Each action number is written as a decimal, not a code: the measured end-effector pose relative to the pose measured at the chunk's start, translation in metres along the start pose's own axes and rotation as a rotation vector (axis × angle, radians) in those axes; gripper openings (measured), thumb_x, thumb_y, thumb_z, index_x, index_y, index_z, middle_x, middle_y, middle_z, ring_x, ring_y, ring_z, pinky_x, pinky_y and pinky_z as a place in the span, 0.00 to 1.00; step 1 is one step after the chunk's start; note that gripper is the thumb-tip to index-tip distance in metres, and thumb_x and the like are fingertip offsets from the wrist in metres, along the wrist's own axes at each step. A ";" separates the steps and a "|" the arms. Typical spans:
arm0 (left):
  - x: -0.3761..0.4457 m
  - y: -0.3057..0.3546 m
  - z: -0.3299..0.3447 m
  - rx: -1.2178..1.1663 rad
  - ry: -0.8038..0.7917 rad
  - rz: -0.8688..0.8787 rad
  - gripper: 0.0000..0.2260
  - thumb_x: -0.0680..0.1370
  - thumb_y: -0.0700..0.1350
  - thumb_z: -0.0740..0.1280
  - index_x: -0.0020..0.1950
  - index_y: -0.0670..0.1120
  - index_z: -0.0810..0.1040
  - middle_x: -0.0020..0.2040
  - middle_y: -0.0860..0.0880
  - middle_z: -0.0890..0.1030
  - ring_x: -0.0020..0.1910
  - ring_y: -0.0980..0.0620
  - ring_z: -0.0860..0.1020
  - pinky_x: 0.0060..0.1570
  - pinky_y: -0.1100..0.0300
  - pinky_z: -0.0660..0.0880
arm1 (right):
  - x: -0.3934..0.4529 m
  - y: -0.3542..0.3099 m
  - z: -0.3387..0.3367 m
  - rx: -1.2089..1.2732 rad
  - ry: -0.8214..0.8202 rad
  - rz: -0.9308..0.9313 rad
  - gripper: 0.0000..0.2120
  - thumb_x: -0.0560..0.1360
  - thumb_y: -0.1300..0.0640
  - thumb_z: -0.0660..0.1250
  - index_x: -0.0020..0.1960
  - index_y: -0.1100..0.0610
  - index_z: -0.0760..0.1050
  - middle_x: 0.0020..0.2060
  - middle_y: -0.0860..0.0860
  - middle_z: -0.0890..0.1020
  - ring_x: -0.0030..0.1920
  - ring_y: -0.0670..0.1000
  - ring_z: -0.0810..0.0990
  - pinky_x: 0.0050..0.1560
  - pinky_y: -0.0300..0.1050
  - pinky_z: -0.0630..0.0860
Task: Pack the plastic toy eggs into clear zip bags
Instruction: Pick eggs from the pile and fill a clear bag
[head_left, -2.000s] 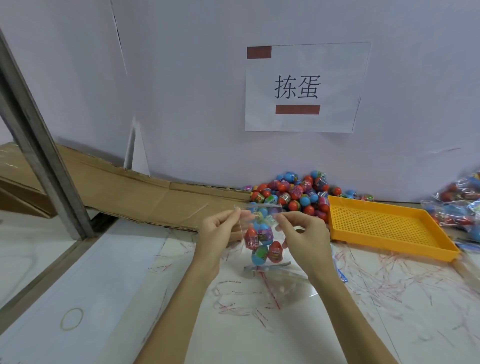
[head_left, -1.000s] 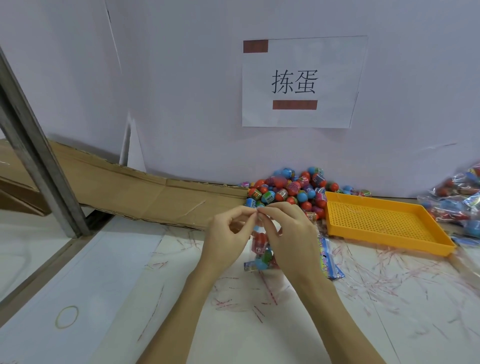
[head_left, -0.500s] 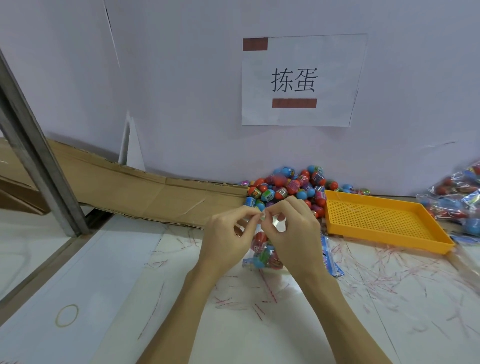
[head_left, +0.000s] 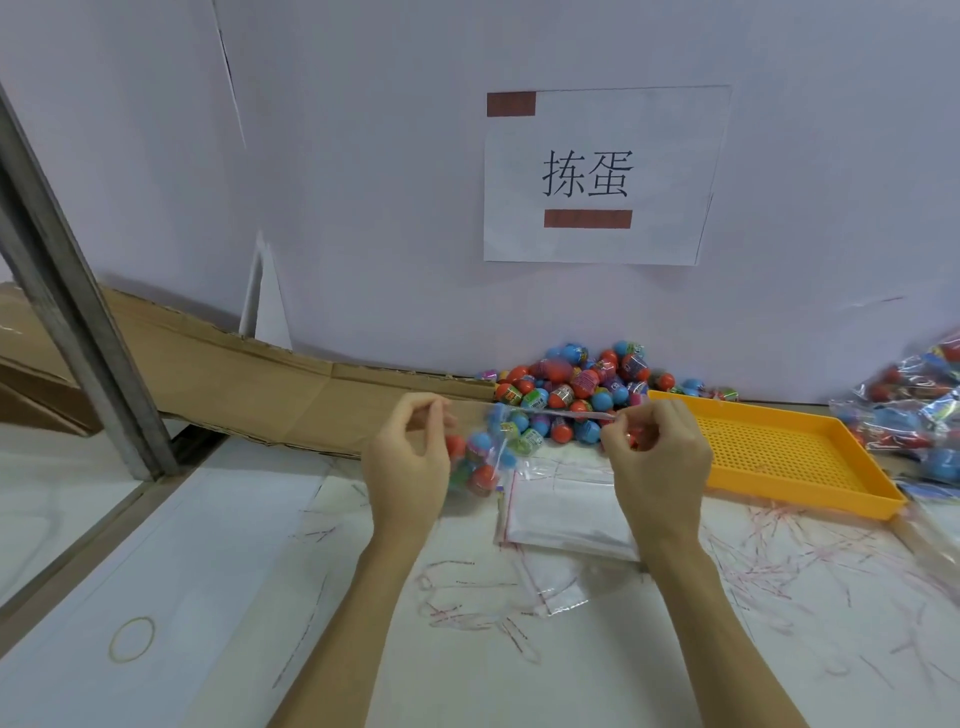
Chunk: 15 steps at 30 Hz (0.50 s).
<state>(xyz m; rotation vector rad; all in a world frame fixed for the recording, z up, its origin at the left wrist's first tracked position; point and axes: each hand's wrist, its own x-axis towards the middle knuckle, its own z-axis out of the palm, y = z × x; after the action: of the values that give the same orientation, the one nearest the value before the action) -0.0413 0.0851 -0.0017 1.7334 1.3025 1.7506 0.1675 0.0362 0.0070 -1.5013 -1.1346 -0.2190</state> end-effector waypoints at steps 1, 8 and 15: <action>0.001 -0.001 -0.001 -0.001 0.051 -0.018 0.04 0.83 0.40 0.66 0.52 0.45 0.81 0.42 0.55 0.82 0.42 0.60 0.81 0.43 0.72 0.76 | -0.001 0.002 0.001 -0.016 -0.008 0.012 0.10 0.73 0.67 0.73 0.39 0.58 0.74 0.37 0.50 0.76 0.38 0.52 0.74 0.39 0.38 0.69; 0.005 -0.006 -0.003 -0.015 0.131 -0.120 0.04 0.84 0.40 0.65 0.53 0.46 0.80 0.43 0.57 0.80 0.44 0.59 0.80 0.44 0.65 0.78 | -0.007 0.015 0.015 -0.210 -0.529 0.028 0.05 0.76 0.64 0.71 0.44 0.61 0.85 0.39 0.53 0.85 0.42 0.52 0.81 0.46 0.47 0.80; 0.004 -0.007 0.001 -0.050 0.023 -0.191 0.05 0.83 0.40 0.67 0.50 0.49 0.80 0.44 0.52 0.84 0.45 0.55 0.82 0.41 0.72 0.77 | -0.006 0.015 0.013 -0.355 -0.565 0.173 0.14 0.78 0.47 0.72 0.39 0.56 0.81 0.31 0.48 0.80 0.33 0.46 0.76 0.35 0.39 0.71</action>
<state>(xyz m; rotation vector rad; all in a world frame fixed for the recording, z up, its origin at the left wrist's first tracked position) -0.0433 0.0921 -0.0053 1.5123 1.3724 1.6842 0.1697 0.0460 -0.0108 -2.0447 -1.4477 0.1444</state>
